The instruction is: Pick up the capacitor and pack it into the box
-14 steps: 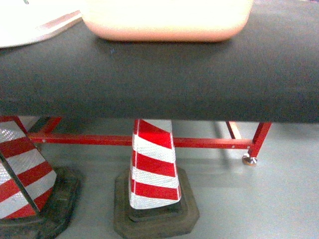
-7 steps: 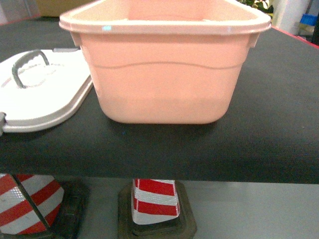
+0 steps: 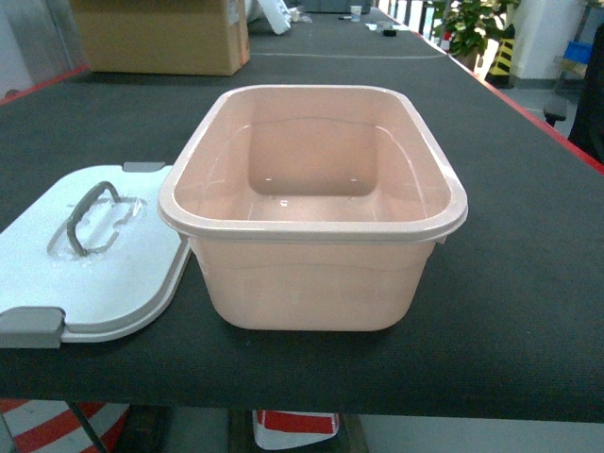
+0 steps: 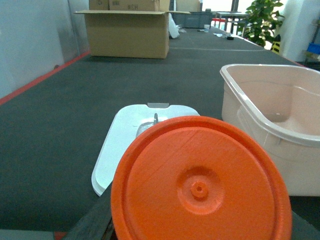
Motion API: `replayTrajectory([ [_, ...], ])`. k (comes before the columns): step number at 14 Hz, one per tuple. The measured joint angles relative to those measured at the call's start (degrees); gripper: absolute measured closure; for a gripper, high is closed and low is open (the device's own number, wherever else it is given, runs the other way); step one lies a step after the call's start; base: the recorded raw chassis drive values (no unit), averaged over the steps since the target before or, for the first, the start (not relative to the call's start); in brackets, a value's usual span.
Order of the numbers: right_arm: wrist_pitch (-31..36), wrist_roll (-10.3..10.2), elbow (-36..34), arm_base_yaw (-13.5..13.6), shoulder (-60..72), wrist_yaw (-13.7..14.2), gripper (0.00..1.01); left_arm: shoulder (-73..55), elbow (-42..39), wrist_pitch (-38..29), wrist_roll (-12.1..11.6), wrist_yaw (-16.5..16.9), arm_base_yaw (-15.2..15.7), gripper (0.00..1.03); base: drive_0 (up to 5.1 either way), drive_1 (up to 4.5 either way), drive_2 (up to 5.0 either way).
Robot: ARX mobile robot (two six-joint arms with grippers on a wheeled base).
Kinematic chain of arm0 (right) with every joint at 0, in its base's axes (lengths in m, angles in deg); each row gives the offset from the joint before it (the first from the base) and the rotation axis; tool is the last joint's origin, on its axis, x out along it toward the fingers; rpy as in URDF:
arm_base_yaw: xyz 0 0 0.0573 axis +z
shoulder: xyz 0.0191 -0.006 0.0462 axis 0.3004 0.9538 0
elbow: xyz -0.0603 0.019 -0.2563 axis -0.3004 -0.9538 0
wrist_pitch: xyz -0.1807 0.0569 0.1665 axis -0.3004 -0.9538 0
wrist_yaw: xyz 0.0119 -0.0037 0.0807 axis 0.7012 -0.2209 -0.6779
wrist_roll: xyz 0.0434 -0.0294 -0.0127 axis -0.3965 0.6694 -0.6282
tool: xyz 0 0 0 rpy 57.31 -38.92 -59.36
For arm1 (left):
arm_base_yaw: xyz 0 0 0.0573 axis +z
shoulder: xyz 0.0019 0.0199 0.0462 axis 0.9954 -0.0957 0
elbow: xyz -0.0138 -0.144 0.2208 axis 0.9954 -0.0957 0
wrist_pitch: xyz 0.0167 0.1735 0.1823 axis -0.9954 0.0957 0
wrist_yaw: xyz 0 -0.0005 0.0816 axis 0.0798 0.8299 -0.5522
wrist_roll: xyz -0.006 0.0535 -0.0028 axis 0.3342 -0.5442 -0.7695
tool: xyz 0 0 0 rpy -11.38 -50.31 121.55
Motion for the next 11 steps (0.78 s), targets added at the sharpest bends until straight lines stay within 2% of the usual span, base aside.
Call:
replayTrajectory([
  [11, -0.3, 0.0, 0.0, 0.0, 0.0, 0.0, 0.03, 0.0, 0.0, 0.3, 0.0, 0.0, 0.0, 0.59, 0.0, 0.0, 0.0],
])
